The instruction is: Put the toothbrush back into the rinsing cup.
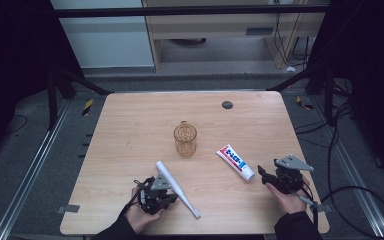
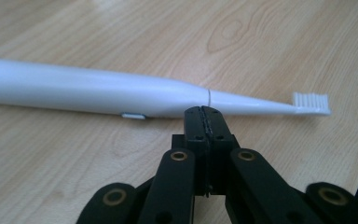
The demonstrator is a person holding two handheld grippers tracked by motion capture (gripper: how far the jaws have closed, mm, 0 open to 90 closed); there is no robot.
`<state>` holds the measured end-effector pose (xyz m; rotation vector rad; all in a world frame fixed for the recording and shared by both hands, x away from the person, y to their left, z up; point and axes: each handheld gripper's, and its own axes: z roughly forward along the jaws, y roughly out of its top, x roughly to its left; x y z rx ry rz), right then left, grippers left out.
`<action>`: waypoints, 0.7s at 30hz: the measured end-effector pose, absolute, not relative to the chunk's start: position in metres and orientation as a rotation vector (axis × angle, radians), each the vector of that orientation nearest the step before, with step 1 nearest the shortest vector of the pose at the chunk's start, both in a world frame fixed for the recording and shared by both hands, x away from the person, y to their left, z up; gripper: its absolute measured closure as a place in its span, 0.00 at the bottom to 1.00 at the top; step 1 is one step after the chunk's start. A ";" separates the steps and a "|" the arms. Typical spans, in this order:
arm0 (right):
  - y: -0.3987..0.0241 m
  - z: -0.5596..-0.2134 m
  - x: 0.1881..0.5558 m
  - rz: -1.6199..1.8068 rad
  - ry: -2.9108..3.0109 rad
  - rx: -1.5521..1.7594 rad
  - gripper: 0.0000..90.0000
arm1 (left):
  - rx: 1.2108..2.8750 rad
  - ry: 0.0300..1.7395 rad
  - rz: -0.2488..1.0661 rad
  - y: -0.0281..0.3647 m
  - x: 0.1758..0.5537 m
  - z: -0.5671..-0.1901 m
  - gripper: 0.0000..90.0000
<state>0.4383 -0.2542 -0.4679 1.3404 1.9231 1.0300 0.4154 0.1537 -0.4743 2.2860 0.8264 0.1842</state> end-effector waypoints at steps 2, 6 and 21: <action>-0.254 -0.468 0.439 1.029 1.923 1.342 0.38 | 2.271 0.829 0.199 0.156 0.417 -0.470 0.99; -0.253 -0.469 0.439 1.027 1.927 1.337 0.38 | 2.241 0.846 0.253 0.164 0.426 -0.460 0.99; -0.252 -0.470 0.440 1.028 1.931 1.332 0.38 | 2.241 0.925 0.362 0.170 0.480 -0.456 0.99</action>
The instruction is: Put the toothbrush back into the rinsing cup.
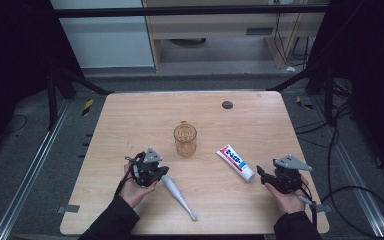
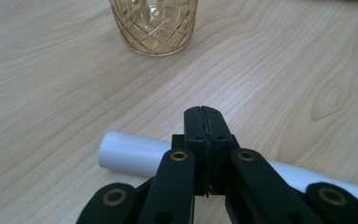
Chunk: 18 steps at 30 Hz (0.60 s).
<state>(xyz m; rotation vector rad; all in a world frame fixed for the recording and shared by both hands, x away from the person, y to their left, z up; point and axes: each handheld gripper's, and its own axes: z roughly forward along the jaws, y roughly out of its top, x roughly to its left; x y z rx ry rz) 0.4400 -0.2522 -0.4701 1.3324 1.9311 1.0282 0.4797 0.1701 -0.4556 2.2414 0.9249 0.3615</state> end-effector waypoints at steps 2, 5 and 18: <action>-0.252 -0.470 0.440 1.028 1.933 1.332 0.38 | 2.246 0.927 0.354 0.170 0.485 -0.458 1.00; -0.252 -0.470 0.440 1.028 1.933 1.331 0.38 | 2.252 0.936 0.349 0.170 0.490 -0.461 1.00; -0.251 -0.471 0.440 1.021 1.944 1.330 0.38 | 2.285 0.935 0.320 0.172 0.492 -0.470 1.00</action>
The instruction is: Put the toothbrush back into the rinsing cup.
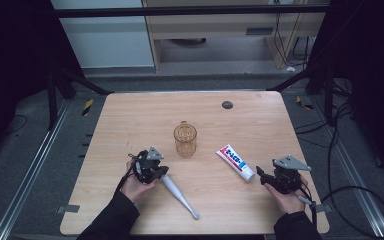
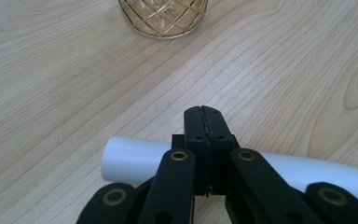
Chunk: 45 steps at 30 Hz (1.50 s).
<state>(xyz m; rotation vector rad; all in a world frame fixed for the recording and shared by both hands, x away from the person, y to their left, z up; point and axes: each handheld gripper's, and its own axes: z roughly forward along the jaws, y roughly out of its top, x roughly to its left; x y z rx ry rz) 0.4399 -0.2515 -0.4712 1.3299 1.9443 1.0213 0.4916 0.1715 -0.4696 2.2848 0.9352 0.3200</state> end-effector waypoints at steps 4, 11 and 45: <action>-0.252 -0.472 0.440 1.018 1.948 1.328 0.38 | 2.298 0.928 0.318 0.170 0.491 -0.471 1.00; -0.252 -0.472 0.440 1.016 1.948 1.327 0.38 | 2.300 0.930 0.317 0.173 0.488 -0.471 1.00; -0.253 -0.472 0.439 1.004 1.946 1.330 0.38 | 2.325 0.987 0.321 0.196 0.472 -0.472 0.99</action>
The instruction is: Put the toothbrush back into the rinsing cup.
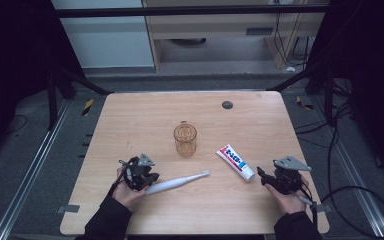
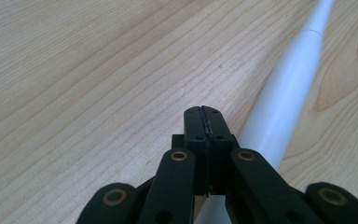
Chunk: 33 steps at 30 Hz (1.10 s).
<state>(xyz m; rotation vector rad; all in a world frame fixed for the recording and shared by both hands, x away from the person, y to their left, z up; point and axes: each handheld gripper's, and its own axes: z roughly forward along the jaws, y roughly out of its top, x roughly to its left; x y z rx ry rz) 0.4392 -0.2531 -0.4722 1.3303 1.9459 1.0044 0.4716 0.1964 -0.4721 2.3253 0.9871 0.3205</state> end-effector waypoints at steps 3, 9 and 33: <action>-0.253 -0.472 0.439 1.003 1.946 1.329 0.38 | 2.327 0.986 0.319 0.195 0.469 -0.471 1.00; -0.254 -0.472 0.439 1.005 1.943 1.329 0.38 | 2.335 0.983 0.305 0.195 0.463 -0.470 0.99; -0.253 -0.472 0.439 1.009 1.946 1.328 0.38 | 2.325 0.951 0.325 0.168 0.473 -0.474 1.00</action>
